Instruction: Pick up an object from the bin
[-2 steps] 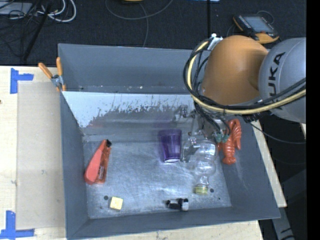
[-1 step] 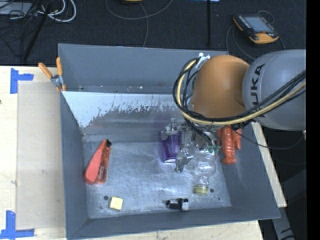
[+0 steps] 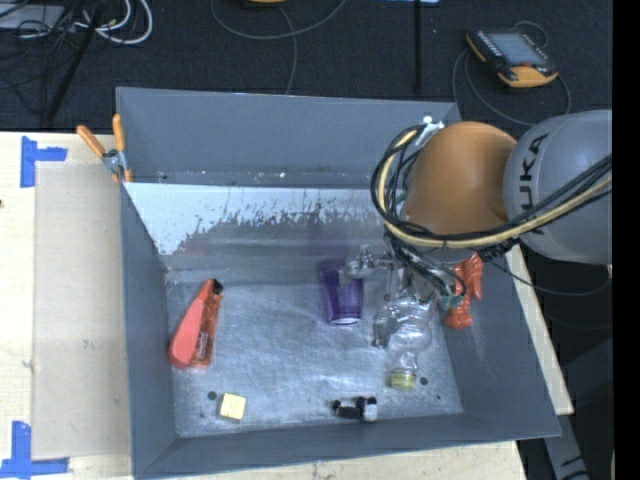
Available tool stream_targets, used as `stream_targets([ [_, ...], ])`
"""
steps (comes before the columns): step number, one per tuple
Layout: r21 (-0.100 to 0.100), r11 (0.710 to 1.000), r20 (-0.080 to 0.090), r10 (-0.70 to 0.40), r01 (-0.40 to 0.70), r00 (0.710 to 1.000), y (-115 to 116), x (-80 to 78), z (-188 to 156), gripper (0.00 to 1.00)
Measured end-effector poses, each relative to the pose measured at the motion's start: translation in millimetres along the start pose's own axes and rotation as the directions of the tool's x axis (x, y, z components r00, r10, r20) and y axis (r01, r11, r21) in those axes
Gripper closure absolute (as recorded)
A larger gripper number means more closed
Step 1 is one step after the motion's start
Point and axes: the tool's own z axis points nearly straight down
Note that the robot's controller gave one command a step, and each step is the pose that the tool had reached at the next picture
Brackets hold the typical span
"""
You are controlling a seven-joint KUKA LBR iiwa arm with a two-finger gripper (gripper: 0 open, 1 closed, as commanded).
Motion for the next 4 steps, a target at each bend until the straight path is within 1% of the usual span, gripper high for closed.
stream_targets([
  [1, 0.017, 1.000, 0.036, -0.016, 0.015, 0.999, -13.3, -26.0, 22.0, 0.00],
  [2, -0.004, 1.000, 0.006, -0.030, 0.030, 1.000, -2.2, -19.5, 30.0, 1.00],
  [3, -0.004, 1.000, 0.006, -0.029, 0.029, 1.000, -2.4, -19.5, 30.0, 1.00],
  [4, 0.001, 0.996, -0.002, -0.090, 0.090, 0.996, 5.3, -18.9, -1.4, 1.00],
])
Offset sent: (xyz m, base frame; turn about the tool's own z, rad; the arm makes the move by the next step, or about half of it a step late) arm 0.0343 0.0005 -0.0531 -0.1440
